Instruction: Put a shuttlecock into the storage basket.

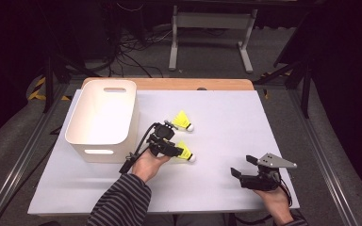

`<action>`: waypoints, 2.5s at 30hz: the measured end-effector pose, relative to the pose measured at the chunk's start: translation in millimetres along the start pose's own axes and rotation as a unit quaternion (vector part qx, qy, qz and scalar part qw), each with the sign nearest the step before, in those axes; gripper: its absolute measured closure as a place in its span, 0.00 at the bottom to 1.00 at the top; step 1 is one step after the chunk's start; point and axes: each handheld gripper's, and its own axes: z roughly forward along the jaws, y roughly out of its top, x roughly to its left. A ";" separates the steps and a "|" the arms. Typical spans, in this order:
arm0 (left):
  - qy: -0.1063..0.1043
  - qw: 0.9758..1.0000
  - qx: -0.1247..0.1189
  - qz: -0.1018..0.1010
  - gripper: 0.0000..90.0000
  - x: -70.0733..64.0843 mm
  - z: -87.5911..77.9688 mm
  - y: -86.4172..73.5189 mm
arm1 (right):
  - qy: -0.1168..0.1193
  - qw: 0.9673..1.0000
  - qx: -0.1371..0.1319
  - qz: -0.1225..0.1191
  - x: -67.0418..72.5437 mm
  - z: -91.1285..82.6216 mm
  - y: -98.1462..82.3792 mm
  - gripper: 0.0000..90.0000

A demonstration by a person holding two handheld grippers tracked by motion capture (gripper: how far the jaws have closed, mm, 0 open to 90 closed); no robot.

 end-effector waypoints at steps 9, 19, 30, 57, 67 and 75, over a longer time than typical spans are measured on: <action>-0.007 1.000 0.005 0.005 0.66 1.6 6.1 0.9 | 0.003 1.000 0.001 0.001 0.2 0.2 0.0 0.20; -0.013 1.000 0.011 0.000 0.73 2.9 9.6 1.5 | 0.003 1.000 0.002 0.000 0.1 0.6 0.1 0.20; -0.021 1.000 0.015 0.000 0.80 3.9 11.7 1.9 | 0.005 1.000 0.004 0.000 0.2 1.1 -0.1 0.20; -0.040 0.998 0.040 0.033 0.98 -0.8 5.8 -1.6 | 0.003 1.000 0.008 -0.001 0.4 1.6 -0.3 0.20; -0.058 0.997 0.033 0.042 0.99 -7.3 3.5 -3.0 | 0.002 1.000 0.007 0.000 0.2 1.4 -0.2 0.20; -0.061 0.996 0.031 0.050 0.99 -11.4 1.5 -2.9 | 0.001 1.000 0.007 -0.003 0.1 1.5 -0.2 0.20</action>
